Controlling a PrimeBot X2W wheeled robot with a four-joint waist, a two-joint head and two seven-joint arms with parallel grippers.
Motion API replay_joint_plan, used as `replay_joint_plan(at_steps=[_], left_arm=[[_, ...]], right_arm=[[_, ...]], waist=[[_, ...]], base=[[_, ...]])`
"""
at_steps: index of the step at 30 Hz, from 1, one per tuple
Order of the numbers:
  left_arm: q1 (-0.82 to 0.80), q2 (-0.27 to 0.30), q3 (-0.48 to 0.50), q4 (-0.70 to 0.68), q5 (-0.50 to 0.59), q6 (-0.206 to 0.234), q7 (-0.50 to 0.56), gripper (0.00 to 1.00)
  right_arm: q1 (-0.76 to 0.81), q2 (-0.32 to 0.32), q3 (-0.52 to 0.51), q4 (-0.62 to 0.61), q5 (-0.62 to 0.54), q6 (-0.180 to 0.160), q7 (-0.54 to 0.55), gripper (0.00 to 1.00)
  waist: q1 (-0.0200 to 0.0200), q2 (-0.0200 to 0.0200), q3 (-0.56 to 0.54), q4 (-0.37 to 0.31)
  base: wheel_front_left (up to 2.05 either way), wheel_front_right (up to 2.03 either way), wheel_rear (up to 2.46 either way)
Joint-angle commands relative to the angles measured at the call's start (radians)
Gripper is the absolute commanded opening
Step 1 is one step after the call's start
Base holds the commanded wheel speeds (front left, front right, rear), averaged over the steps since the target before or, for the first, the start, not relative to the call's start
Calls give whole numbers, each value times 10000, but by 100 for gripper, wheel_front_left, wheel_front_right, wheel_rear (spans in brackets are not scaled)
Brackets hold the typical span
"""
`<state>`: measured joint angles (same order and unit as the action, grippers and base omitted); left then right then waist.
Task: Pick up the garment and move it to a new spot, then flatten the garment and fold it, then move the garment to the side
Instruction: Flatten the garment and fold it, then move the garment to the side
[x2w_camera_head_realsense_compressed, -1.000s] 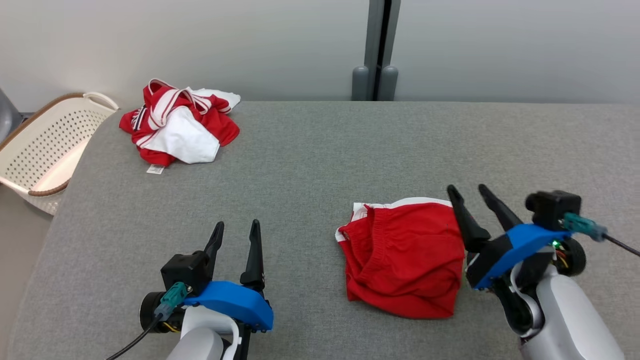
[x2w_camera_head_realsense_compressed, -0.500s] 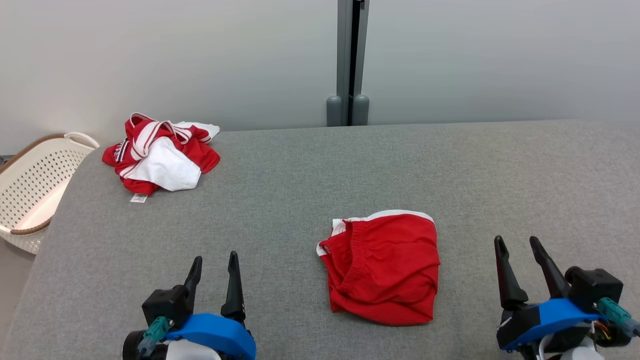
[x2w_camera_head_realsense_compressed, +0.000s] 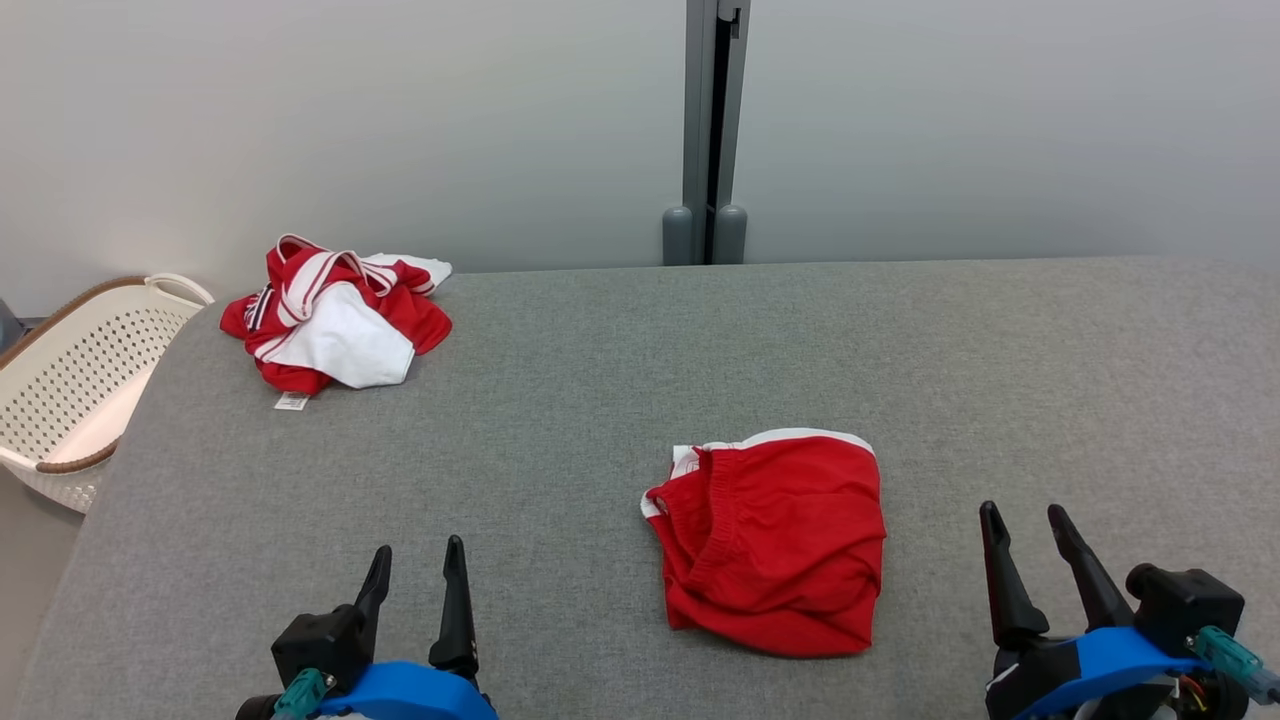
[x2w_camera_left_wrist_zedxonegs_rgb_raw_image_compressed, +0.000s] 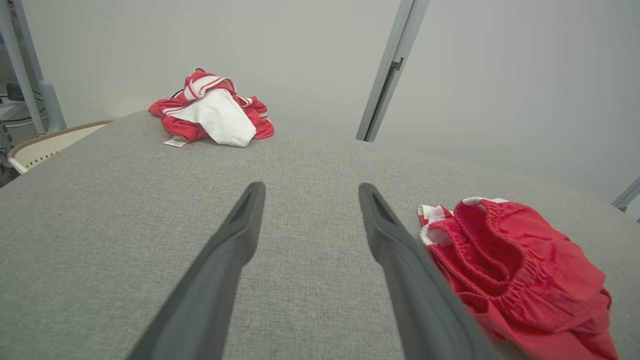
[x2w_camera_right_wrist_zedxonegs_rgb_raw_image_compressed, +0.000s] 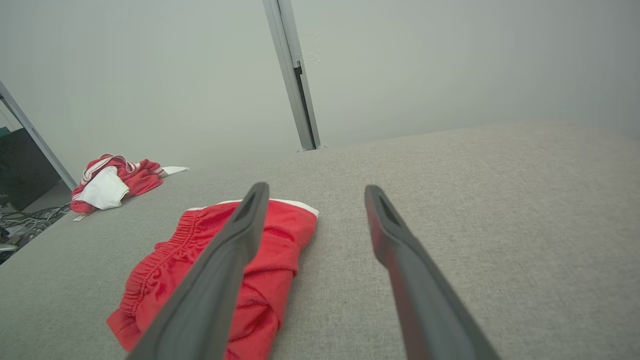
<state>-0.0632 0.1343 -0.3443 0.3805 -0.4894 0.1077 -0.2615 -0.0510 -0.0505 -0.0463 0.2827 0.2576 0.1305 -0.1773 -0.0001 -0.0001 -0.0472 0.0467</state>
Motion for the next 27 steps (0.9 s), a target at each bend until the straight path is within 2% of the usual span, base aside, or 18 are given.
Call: replay_joint_plan(at_steps=[1,14,20,27], left_arm=[[73,53,-33,-49,70,-10,-52,100],[40,129,-108,-94,93,64,-53,100],[-195,172,-214,-142,179,75,1,100],[-469,170,-255,-173,276,187,1,100]], right_arm=[[192,-3,20,43,63,5,-8,100],[98,-2,-89,208,18,5,210,100],[-517,-3,-593,451,-197,5,1189,100],[-1555,-2,-1176,1001,-468,5,2549,100]], waist=[[1,1,-3,17],[1,1,85,86],[1,1,318,341],[1,1,838,1019]], base=[[0,0,0],[0,0,0],[0,0,0],[0,0,0]])
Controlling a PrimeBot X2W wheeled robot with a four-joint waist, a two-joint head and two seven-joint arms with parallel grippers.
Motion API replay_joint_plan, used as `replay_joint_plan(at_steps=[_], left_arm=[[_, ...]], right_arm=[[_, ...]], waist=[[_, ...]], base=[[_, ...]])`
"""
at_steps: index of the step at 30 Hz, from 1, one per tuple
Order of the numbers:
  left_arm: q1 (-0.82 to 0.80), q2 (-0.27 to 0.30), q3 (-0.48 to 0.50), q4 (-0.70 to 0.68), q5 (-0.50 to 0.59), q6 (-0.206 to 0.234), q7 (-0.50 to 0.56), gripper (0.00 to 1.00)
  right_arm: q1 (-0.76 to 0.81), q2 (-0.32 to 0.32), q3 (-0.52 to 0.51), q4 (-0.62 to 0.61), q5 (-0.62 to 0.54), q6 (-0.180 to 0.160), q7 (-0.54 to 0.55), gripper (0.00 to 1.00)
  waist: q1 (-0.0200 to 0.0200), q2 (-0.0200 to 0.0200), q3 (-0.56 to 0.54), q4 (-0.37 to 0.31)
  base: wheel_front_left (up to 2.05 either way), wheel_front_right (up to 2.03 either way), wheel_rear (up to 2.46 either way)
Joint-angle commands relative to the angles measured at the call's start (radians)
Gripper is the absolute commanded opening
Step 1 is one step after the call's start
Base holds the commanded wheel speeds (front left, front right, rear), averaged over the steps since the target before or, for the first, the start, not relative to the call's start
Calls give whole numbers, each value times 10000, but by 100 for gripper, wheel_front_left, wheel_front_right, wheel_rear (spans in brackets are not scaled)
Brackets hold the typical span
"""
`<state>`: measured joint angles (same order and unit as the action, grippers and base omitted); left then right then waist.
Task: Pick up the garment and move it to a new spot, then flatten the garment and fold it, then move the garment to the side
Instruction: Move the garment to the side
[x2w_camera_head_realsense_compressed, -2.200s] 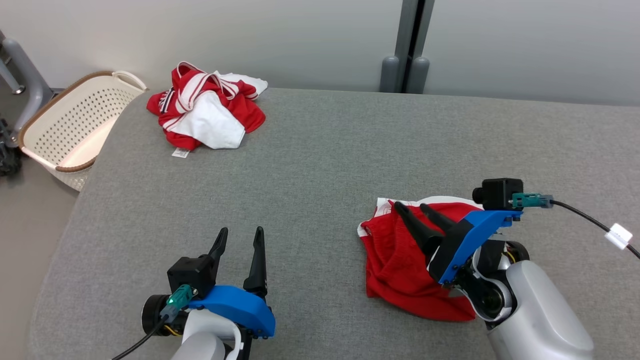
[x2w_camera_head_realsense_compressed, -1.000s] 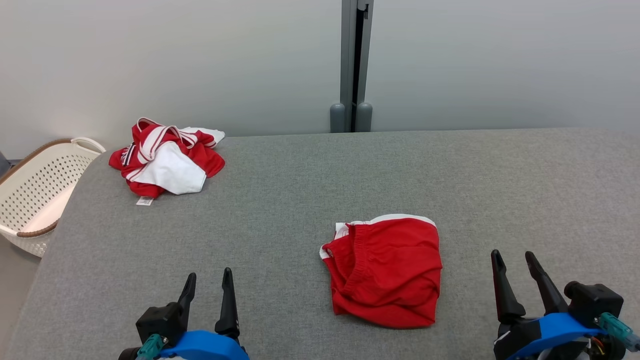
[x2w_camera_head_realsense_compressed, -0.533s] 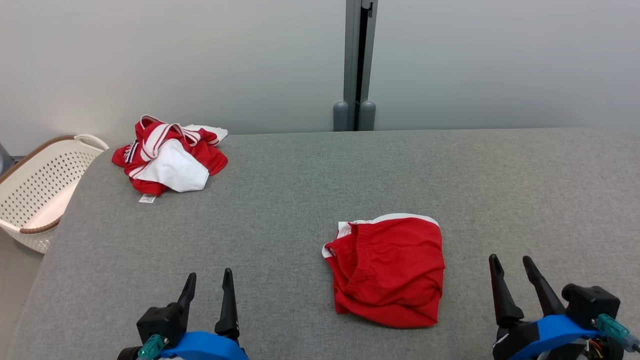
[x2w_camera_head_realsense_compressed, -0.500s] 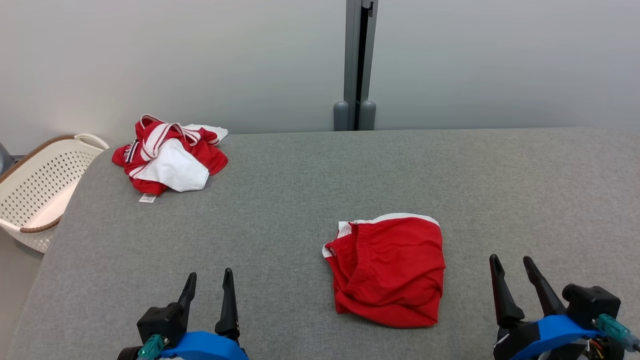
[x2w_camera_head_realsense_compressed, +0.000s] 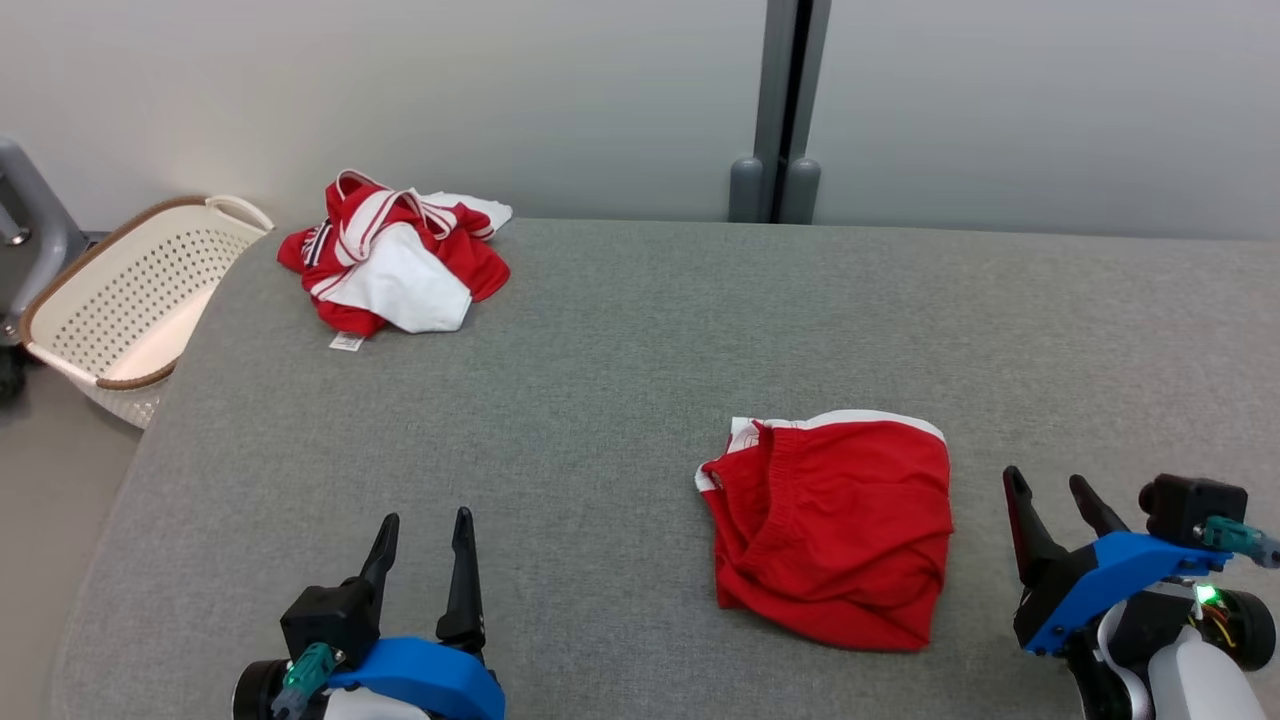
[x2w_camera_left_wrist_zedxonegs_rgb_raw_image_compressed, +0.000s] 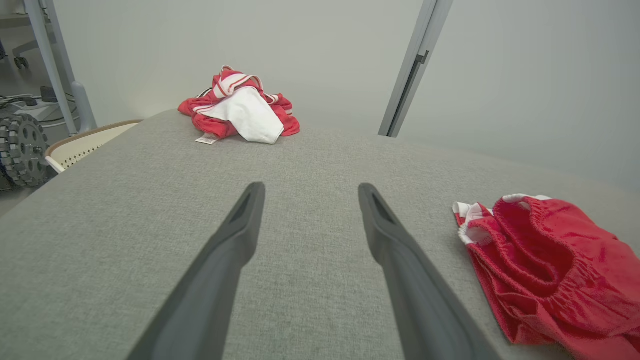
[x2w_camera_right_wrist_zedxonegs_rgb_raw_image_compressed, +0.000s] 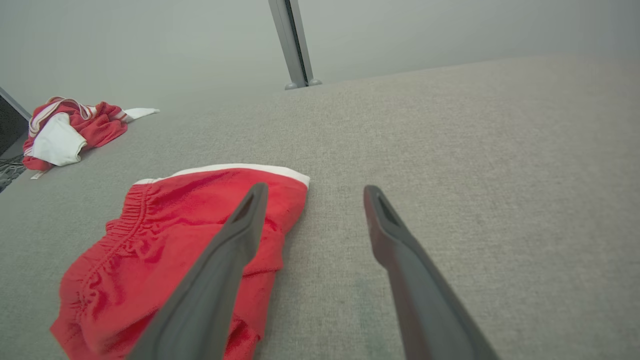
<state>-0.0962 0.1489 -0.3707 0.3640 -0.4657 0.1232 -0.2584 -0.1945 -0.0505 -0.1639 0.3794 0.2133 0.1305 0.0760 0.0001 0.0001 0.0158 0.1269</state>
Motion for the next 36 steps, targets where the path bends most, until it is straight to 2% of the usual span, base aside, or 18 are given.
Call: replay_joint_plan(at_steps=[1,8,14,15,16,17,18,19,26,36], left_arm=[[-164,5,8,2,37,29,-34,100],[-401,-89,62,95,95,-28,-67,100],[-517,-127,153,136,127,-77,-78,100],[-529,-134,171,139,144,-81,-79,100],[-535,-137,182,134,164,-84,-80,100],[-546,-144,188,129,187,-90,-75,100],[-573,-148,190,114,220,-103,-77,100],[-595,-159,204,68,226,-97,-78,100],[-849,-185,229,-187,483,-187,-81,100],[-1480,11,235,-614,848,-263,-73,100]], right_arm=[[-273,-2,-65,170,2,5,185,100],[-1051,-128,-146,1545,-222,5,943,100],[-1414,-145,-75,2721,-251,5,1496,100],[-1474,-156,-37,2825,-222,5,1496,86],[-1538,-149,-9,2909,-155,5,1444,57],[-1596,-143,28,2978,-129,5,1390,37],[-1675,-150,80,3032,-100,5,1302,29],[-1760,-193,136,3074,-112,5,1210,0],[-2555,-612,606,3229,-201,2,426,0],[-3834,-1046,745,3355,-212,2,-261,0]], waist=[[-1,-1,296,324],[-1,-1,745,1006],[-1,-1,942,1246],[-1,-1,972,1242],[-1,-1,1006,1219],[-1,-1,1041,1181],[-1,-1,1081,1127],[-1,-1,1122,1061],[-1,-1,1649,76],[-1,-1,2648,-2682]], base=[[0,0,0],[0,0,0],[0,0,0],[0,0,0],[0,0,0],[0,0,0],[0,0,0],[0,0,0],[0,0,0],[0,0,0]])
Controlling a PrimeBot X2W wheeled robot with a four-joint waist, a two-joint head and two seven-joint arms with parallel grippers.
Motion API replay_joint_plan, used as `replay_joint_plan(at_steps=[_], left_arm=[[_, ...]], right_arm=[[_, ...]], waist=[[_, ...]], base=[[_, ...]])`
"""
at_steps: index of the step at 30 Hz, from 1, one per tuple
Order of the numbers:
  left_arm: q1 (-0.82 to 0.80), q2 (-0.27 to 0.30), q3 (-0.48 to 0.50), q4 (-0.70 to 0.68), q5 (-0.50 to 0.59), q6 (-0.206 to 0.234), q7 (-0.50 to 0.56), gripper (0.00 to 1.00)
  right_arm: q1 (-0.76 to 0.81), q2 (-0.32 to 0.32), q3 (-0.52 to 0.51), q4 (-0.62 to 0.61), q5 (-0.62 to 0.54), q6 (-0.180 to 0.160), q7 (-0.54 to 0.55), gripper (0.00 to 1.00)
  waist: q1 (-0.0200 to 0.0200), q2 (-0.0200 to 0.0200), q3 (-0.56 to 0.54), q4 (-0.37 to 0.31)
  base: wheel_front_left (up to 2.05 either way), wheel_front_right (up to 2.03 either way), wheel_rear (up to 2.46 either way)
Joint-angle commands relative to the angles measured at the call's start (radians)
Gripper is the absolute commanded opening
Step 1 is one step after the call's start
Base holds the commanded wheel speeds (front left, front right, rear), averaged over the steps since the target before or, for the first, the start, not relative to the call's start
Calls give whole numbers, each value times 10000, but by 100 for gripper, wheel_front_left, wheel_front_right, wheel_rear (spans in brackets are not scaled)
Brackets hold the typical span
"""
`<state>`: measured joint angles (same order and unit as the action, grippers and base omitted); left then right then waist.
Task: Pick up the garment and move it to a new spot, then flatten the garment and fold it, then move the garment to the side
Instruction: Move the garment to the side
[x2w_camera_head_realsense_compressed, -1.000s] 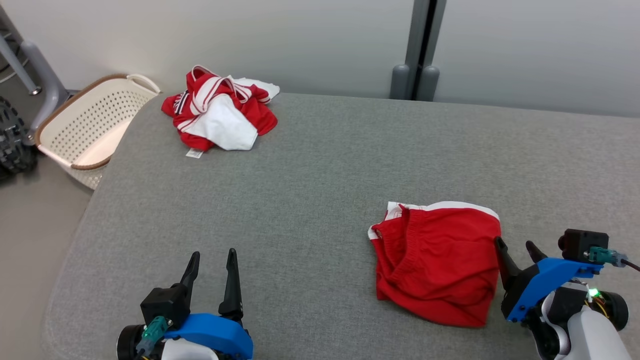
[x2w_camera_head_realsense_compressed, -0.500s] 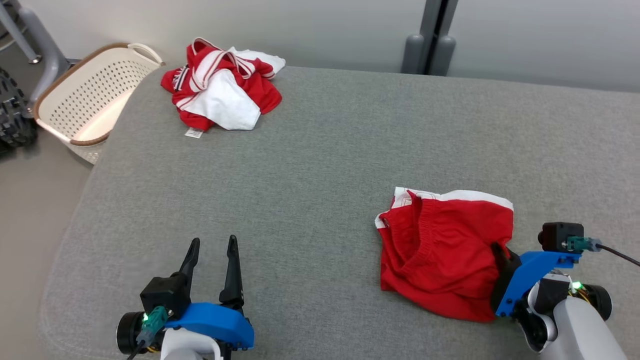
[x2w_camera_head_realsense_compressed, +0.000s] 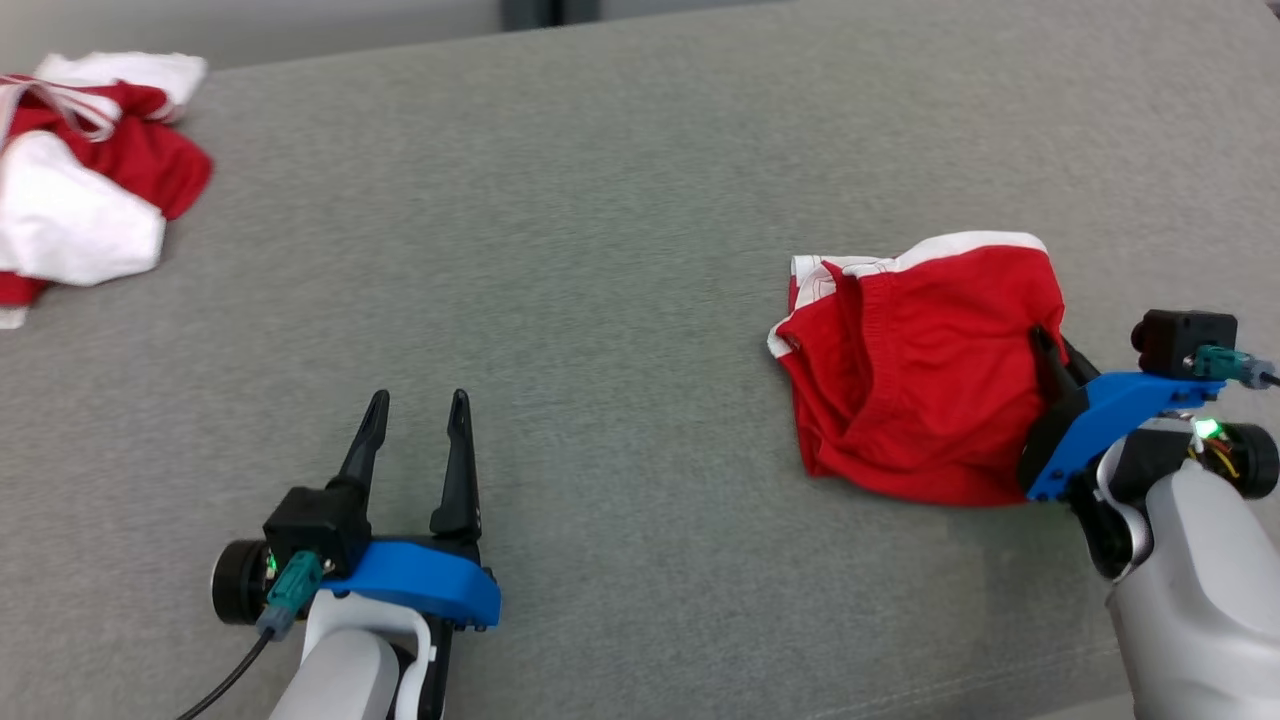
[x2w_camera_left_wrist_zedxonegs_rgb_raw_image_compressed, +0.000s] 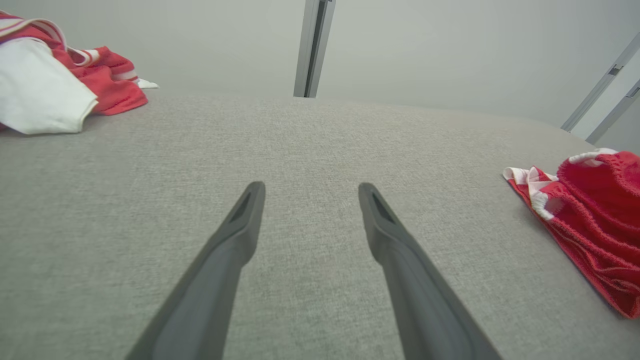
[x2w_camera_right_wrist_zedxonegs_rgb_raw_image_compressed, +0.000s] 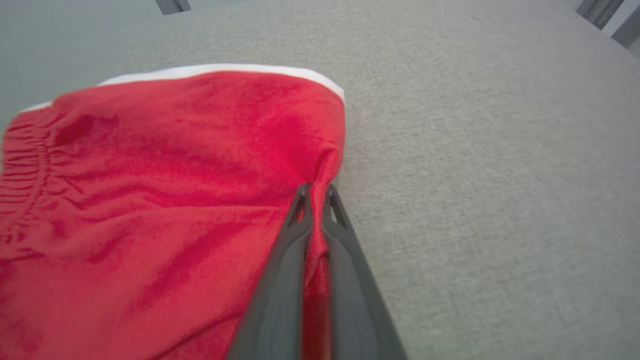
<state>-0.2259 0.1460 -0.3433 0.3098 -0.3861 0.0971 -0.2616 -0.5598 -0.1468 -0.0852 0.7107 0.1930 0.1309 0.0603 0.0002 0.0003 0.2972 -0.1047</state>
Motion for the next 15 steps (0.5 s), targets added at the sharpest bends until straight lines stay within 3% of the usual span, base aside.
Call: replay_joint_plan(at_steps=[1,8,15], left_arm=[[-266,92,-57,-95,107,-10,-2,100],[-790,365,-277,-355,374,-66,396,100],[-901,587,-334,-605,451,12,635,100]], right_arm=[[-299,-94,-60,80,9,-2,-180,0],[-916,-9,-250,572,82,0,-770,0],[-1475,-90,-162,1349,-86,0,-1229,0]], waist=[[-2,-3,-66,-629],[-2,-3,467,-1761],[-2,-3,595,-1731]], base=[[0,0,0],[0,0,0],[0,0,0]])
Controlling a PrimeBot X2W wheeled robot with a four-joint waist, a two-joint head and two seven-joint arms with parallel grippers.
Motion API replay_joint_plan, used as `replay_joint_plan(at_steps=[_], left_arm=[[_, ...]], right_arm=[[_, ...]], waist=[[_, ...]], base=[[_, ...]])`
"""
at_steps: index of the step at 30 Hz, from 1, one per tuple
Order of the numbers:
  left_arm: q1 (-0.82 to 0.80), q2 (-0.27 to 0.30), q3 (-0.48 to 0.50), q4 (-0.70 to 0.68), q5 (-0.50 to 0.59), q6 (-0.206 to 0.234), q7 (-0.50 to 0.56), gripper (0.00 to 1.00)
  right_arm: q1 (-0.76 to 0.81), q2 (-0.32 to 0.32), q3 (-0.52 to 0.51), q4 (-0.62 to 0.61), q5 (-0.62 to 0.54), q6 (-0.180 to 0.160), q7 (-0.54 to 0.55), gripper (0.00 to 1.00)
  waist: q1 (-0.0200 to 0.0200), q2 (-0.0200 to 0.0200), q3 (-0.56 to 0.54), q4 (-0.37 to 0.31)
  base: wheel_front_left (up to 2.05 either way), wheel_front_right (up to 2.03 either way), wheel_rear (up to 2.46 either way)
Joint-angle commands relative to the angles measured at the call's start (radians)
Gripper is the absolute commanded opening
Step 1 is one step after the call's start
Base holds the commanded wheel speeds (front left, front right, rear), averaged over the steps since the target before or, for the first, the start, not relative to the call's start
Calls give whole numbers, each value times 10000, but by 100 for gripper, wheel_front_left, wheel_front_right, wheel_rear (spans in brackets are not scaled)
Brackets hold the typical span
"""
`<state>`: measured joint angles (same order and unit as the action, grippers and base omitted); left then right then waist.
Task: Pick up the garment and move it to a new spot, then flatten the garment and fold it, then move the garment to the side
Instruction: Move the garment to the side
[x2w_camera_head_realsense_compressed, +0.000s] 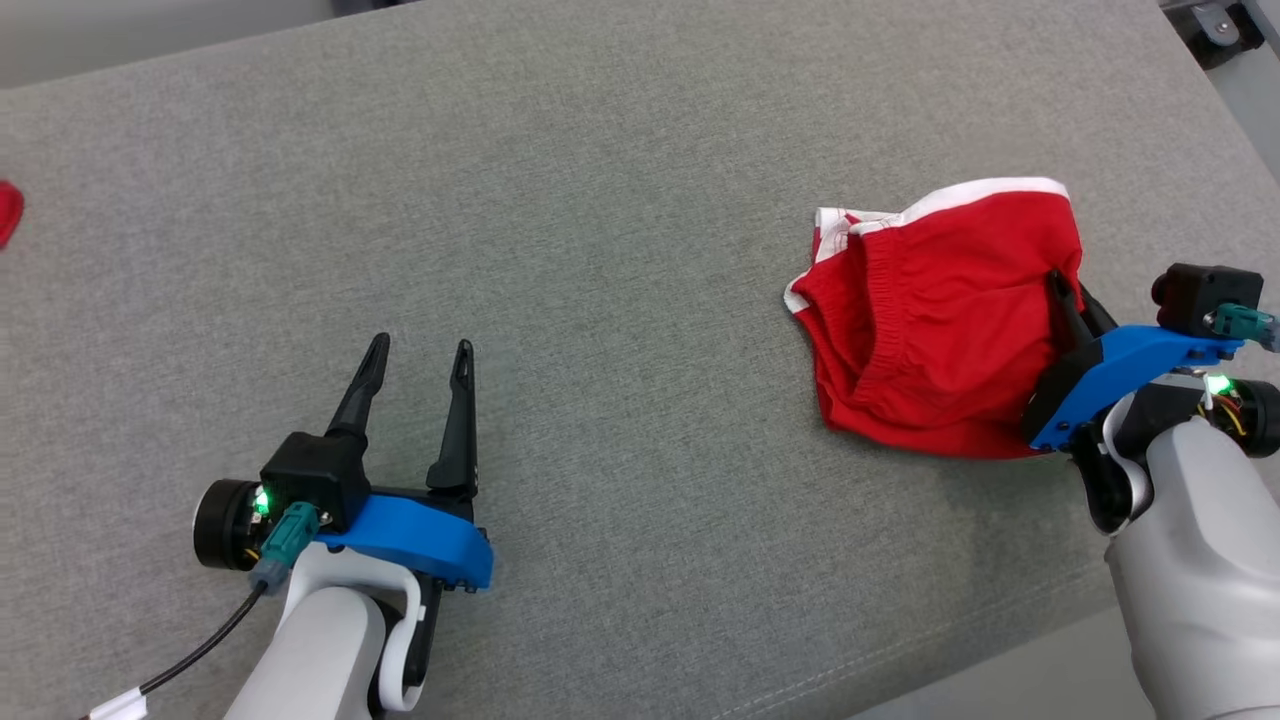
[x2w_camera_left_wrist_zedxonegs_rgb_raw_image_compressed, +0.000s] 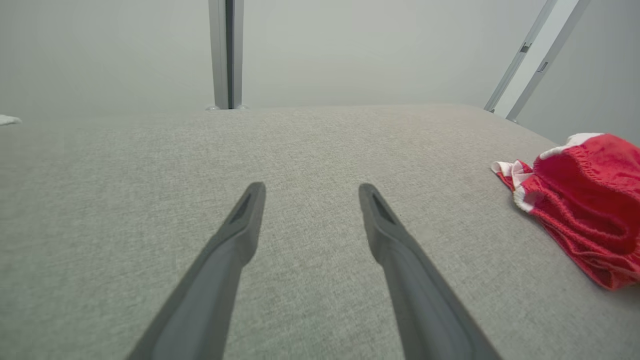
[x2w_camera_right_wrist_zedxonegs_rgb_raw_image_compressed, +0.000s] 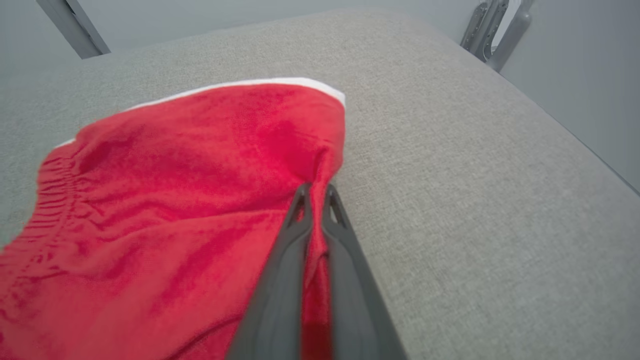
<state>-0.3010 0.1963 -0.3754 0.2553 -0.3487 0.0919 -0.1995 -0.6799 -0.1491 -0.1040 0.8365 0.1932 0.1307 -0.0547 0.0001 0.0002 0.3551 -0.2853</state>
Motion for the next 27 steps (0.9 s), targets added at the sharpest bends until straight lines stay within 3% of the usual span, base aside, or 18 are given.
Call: replay_joint_plan(at_steps=[1,17,19,27], left_arm=[[-134,120,-3,-95,86,79,41,100],[373,425,238,-658,-142,414,113,100],[399,419,236,-681,-159,420,107,100],[504,410,176,-867,-183,526,120,100]], right_arm=[[-386,-137,44,219,-163,2,-142,0],[-2505,-2412,-528,2204,-2243,0,-277,0],[-2609,-2223,-568,2376,-2003,3,-133,0],[-2987,-2643,-408,2513,-2681,0,-172,0]], waist=[[-1,-2,22,149],[-1,-2,38,1427],[-1,-2,36,1468],[-1,-2,132,1624]], base=[[0,0,0],[0,0,0],[0,0,0],[0,0,0]])
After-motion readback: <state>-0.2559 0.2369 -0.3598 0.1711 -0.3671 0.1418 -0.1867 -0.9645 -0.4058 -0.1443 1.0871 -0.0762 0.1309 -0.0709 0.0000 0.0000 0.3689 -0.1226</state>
